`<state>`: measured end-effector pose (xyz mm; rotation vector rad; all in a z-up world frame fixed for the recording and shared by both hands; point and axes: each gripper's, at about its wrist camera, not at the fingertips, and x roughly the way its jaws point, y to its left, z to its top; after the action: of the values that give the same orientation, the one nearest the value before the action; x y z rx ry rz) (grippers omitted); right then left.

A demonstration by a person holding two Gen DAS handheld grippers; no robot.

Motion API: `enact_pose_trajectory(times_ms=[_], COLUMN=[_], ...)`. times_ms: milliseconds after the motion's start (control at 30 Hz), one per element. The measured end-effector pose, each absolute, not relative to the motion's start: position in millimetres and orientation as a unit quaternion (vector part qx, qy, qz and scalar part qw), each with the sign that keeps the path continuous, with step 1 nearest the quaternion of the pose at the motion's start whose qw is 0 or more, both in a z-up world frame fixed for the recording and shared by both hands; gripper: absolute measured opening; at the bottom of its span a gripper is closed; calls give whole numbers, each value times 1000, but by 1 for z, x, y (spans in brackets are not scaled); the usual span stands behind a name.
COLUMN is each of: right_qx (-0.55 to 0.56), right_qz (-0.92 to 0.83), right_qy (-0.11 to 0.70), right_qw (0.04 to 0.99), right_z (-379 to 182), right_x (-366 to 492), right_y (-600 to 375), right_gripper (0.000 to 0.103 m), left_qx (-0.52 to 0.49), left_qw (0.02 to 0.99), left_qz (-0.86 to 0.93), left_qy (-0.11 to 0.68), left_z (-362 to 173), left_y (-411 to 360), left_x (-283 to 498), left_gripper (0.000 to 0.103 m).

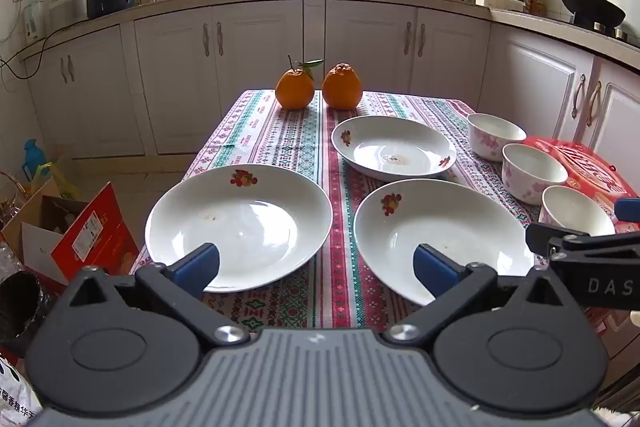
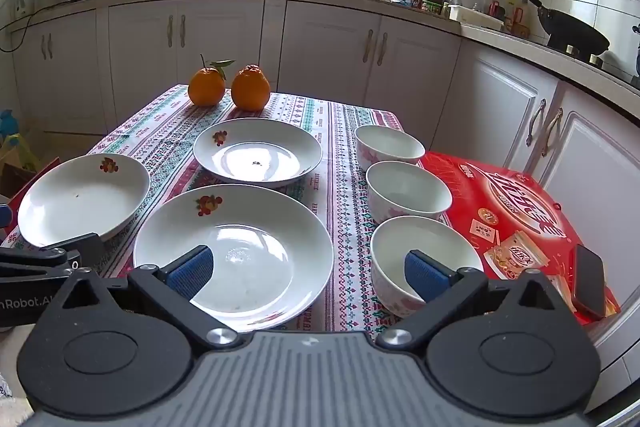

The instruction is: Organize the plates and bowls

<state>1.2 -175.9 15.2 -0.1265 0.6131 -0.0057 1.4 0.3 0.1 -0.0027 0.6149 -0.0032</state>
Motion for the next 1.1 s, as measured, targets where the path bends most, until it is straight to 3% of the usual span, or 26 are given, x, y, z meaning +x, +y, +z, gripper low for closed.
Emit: enact_pose_trajectory(times_ms=[1100], right_qx=[-66], right_qz=[-5], right_qy=[299], right_qw=[952], right_z=[18], right_x=[1], right_y=[-175], right_gripper=[103], left_qx=[2], left_qw=[956], left_qz=[0], left_qy=[293], left_z=[1], left_y=[-2], left_x=[0], left_gripper=[102])
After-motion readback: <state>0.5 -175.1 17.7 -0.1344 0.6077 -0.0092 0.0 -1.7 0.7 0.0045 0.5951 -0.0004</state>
